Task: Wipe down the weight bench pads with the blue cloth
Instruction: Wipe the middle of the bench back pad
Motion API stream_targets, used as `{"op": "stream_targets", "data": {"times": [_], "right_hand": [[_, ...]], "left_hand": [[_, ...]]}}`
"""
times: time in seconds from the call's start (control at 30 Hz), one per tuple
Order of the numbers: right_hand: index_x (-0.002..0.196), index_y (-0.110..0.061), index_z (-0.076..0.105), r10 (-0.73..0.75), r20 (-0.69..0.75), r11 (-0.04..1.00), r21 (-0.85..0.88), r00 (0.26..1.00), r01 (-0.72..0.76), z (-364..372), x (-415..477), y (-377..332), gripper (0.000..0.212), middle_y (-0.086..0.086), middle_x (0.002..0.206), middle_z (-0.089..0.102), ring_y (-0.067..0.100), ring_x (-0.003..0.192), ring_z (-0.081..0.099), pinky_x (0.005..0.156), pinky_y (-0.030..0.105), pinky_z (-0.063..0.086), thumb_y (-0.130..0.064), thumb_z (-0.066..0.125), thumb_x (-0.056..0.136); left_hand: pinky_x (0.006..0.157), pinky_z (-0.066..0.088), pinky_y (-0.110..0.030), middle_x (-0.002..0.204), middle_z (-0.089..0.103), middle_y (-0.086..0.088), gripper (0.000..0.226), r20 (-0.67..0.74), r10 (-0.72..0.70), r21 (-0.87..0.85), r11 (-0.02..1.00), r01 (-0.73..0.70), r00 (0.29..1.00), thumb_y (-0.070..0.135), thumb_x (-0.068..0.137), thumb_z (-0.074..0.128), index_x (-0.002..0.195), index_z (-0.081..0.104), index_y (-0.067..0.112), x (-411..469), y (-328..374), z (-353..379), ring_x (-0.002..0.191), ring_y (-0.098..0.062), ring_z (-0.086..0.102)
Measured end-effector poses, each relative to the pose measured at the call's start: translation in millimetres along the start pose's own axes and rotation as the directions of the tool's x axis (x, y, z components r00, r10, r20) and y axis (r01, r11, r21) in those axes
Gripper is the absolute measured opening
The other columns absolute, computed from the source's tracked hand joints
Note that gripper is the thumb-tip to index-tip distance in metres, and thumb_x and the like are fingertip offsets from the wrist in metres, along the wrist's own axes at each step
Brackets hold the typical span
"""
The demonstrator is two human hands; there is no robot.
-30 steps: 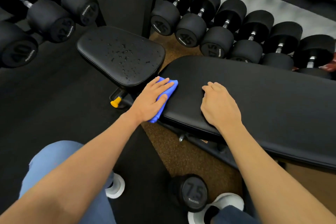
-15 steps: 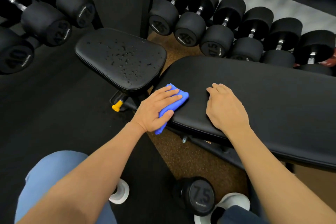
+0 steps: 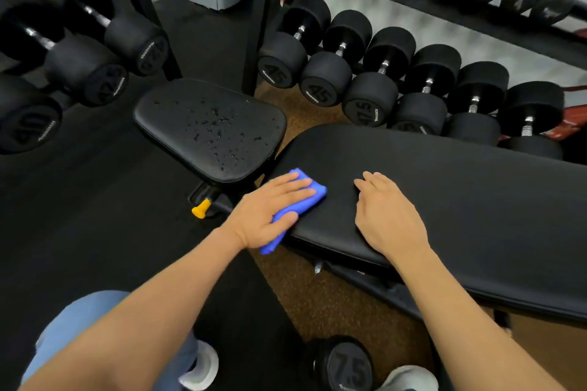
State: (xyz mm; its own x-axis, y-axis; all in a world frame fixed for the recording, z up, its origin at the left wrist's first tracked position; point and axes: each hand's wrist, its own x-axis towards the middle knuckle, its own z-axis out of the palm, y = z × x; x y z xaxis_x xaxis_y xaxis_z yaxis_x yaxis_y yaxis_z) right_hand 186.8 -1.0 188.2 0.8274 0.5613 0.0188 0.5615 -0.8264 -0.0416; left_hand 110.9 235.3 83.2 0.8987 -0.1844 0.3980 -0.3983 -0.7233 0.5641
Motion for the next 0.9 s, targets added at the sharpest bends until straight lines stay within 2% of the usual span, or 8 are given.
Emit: {"op": "stream_targets", "data": {"times": [0.13, 0.2, 0.3, 0.4, 0.5, 0.63, 0.7, 0.9], "right_hand": [[0.145, -0.005, 0.049, -0.001, 0.030, 1.000, -0.026, 1.000, 0.002, -2.5, 3.0, -5.0, 0.043, 0.009, 0.154, 0.044, 0.022, 0.148, 0.029, 0.120, 0.026, 0.014, -0.017, 0.038, 0.105], [0.132, -0.009, 0.060, 0.044, 0.086, 0.999, 0.003, 0.995, -0.045, -5.2, 13.6, -2.8, 0.037, 0.003, 0.141, 0.054, 0.022, 0.139, 0.041, 0.110, 0.028, 0.031, -0.017, 0.040, 0.102], [0.114, -0.013, 0.067, 0.094, 0.083, 0.991, 0.087, 0.992, -0.101, -12.8, 37.7, 6.1, 0.027, -0.002, 0.126, 0.061, 0.022, 0.122, 0.053, 0.091, 0.036, 0.045, -0.018, 0.046, 0.097], [0.131, -0.018, 0.061, 0.095, 0.112, 0.995, -0.048, 0.989, -0.090, -14.1, 62.2, 26.9, 0.037, 0.002, 0.145, 0.052, 0.022, 0.138, 0.041, 0.114, 0.044, 0.030, -0.028, 0.045, 0.100], [0.150, -0.031, 0.043, 0.156, 0.179, 0.986, -0.085, 0.971, -0.143, -10.3, 70.6, 43.8, 0.049, -0.004, 0.163, 0.030, 0.022, 0.153, 0.018, 0.122, 0.052, 0.013, -0.044, 0.035, 0.103], [0.153, -0.035, 0.037, 0.131, 0.126, 0.984, -0.140, 0.983, -0.113, 5.1, 61.4, 45.0, 0.052, -0.005, 0.164, 0.027, 0.023, 0.153, 0.016, 0.122, 0.053, 0.013, -0.047, 0.026, 0.104], [0.153, -0.035, 0.036, 0.140, 0.101, 0.981, -0.152, 0.985, -0.124, 7.0, 60.7, 43.4, 0.052, -0.005, 0.164, 0.028, 0.023, 0.152, 0.017, 0.122, 0.053, 0.014, -0.047, 0.025, 0.104], [0.153, -0.035, 0.036, 0.137, 0.088, 0.978, -0.172, 0.987, -0.121, 10.2, 60.6, 41.9, 0.052, -0.004, 0.163, 0.029, 0.025, 0.152, 0.019, 0.121, 0.054, 0.015, -0.049, 0.023, 0.104]], "left_hand": [[0.126, 0.018, -0.041, 0.160, 0.039, 0.009, 0.052, -0.061, -0.356, -0.155, 0.926, 0.343, 0.933, 0.042, 0.101, 0.044, 0.150, 0.049, 0.026, 6.1, -10.4, -3.3, 0.153, -0.008, 0.018], [0.127, 0.009, -0.035, 0.163, 0.033, 0.010, 0.059, -0.027, -0.456, -0.102, 0.886, 0.452, 0.889, 0.048, 0.097, 0.041, 0.153, 0.044, 0.028, 17.5, 9.3, 3.3, 0.154, -0.008, 0.014], [0.124, 0.000, -0.021, 0.164, 0.026, 0.014, 0.058, -0.001, -0.391, -0.026, 0.920, 0.391, 0.920, 0.049, 0.101, 0.040, 0.156, 0.037, 0.031, 28.5, 33.8, 17.0, 0.154, -0.006, 0.010], [0.123, 0.002, -0.021, 0.164, 0.024, 0.019, 0.052, 0.049, -0.434, -0.096, 0.894, 0.437, 0.899, 0.041, 0.106, 0.046, 0.156, 0.034, 0.039, 43.6, 22.7, 16.4, 0.153, -0.002, 0.007], [0.123, 0.000, -0.023, 0.166, 0.022, 0.013, 0.052, 0.053, -0.489, -0.066, 0.868, 0.491, 0.871, 0.039, 0.107, 0.043, 0.157, 0.031, 0.037, 68.6, 5.2, 14.5, 0.155, -0.007, 0.006], [0.116, -0.010, -0.016, 0.167, 0.022, -0.004, 0.053, 0.020, -0.505, 0.073, 0.862, 0.502, 0.863, 0.029, 0.110, 0.035, 0.161, 0.025, 0.019, 106.1, -13.1, 14.3, 0.154, -0.018, 0.011], [0.121, -0.005, -0.025, 0.167, 0.023, -0.010, 0.054, 0.001, -0.523, 0.104, 0.848, 0.520, 0.852, 0.027, 0.110, 0.031, 0.161, 0.023, 0.012, 126.4, -23.9, 14.1, 0.154, -0.021, 0.014], [0.120, -0.008, -0.020, 0.169, 0.016, -0.003, 0.055, -0.032, -0.546, 0.120, 0.829, 0.546, 0.837, 0.031, 0.110, 0.031, 0.161, 0.021, 0.012, 107.4, 0.1, 14.5, 0.156, -0.016, 0.007]]}}
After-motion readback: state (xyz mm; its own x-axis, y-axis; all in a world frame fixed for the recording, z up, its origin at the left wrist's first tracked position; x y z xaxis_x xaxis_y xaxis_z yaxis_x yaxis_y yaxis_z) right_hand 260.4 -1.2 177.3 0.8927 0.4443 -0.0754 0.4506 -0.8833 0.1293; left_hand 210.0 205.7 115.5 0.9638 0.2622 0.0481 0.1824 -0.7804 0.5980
